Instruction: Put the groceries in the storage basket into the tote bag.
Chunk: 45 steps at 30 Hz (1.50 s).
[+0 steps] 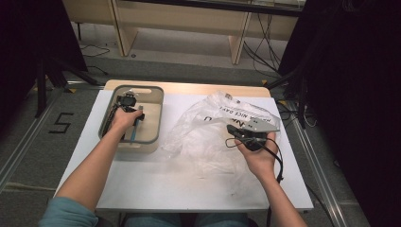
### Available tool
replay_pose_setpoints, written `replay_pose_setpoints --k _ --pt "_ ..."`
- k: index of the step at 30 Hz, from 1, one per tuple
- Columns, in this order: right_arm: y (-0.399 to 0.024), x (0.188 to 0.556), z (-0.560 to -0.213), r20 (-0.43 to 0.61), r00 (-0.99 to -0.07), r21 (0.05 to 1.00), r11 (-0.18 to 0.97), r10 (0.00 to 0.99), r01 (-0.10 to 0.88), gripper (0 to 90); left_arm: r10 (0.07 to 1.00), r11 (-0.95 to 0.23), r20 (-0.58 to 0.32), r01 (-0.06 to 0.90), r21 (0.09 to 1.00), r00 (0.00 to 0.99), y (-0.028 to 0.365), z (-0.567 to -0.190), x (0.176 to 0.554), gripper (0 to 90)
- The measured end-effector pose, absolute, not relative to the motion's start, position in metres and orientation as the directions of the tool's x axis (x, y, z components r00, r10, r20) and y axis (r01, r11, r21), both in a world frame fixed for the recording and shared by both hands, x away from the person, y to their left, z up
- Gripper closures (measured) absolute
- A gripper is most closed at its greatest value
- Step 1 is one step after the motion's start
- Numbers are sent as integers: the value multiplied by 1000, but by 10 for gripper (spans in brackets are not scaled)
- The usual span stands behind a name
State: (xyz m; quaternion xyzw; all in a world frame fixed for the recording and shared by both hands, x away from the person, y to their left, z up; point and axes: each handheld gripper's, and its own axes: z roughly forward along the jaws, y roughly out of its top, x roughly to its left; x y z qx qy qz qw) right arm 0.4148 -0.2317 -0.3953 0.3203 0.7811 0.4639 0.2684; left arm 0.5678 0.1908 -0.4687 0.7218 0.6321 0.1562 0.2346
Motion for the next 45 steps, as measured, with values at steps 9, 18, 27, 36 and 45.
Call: replay_pose_setpoints --k 9,18,27,36,45 --pt "-231 415 -396 -126 -654 896 369 746 248 900 989 -107 -36 847 521 147 191 -468 567 593" --pt "-231 415 -396 -122 -653 896 366 747 251 900 990 -100 -40 866 489 137 189 -466 566 670" --pt "-229 415 -396 -123 -656 894 369 745 252 900 990 -103 -35 878 468 135 187 -465 566 738" --pt "-230 415 -396 -122 -655 895 369 745 252 900 993 -106 -3 884 455 120 180 -464 566 783" --pt "-230 414 -396 -123 -655 895 369 745 251 900 986 -160 36 877 454 161 177 -464 565 794"
